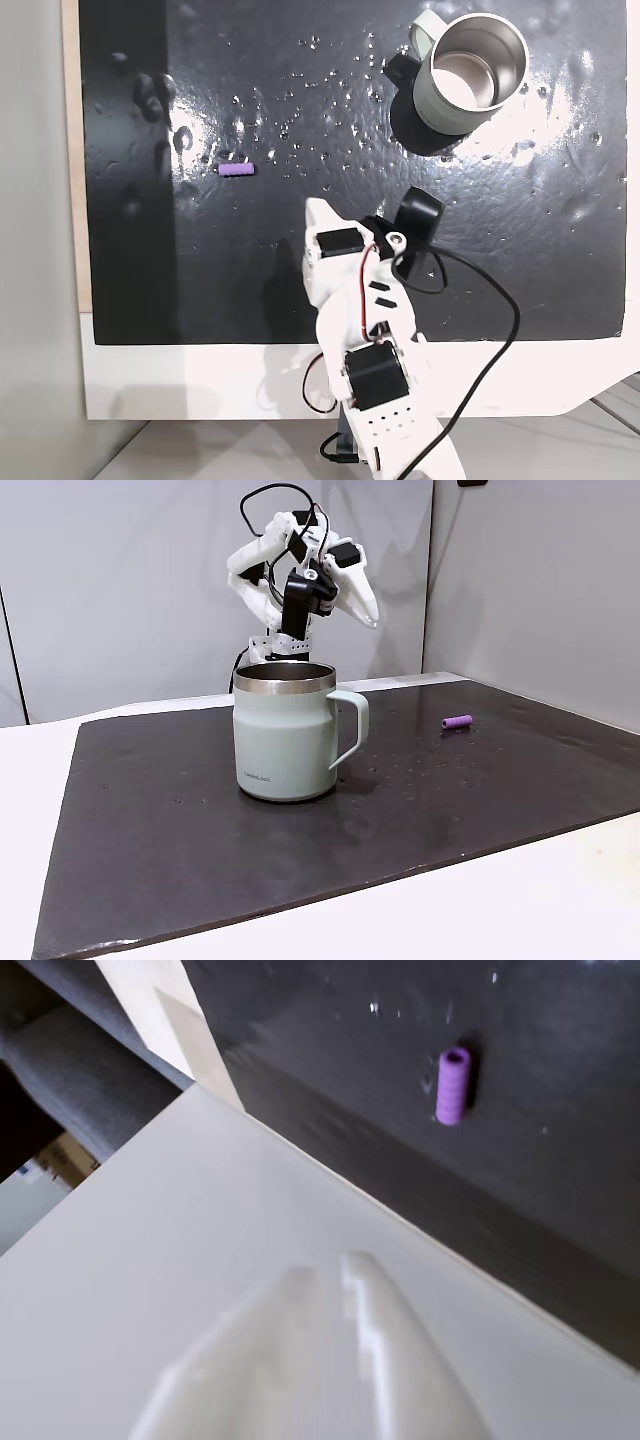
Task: Grasp a pengrip and put it in the cup.
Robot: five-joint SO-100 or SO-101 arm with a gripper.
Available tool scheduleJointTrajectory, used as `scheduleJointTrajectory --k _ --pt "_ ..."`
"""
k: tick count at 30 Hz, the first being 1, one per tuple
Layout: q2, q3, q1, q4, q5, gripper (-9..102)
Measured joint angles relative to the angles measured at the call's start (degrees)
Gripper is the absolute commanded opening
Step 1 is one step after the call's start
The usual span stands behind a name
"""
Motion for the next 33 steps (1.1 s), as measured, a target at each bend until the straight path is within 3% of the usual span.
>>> scheduleJointTrajectory --k 10,33 --pt "-29.7 -32.5 -7.6 15.6 14.3 19" --pt "-75.5 -61.5 -13.2 19.1 18.3 21"
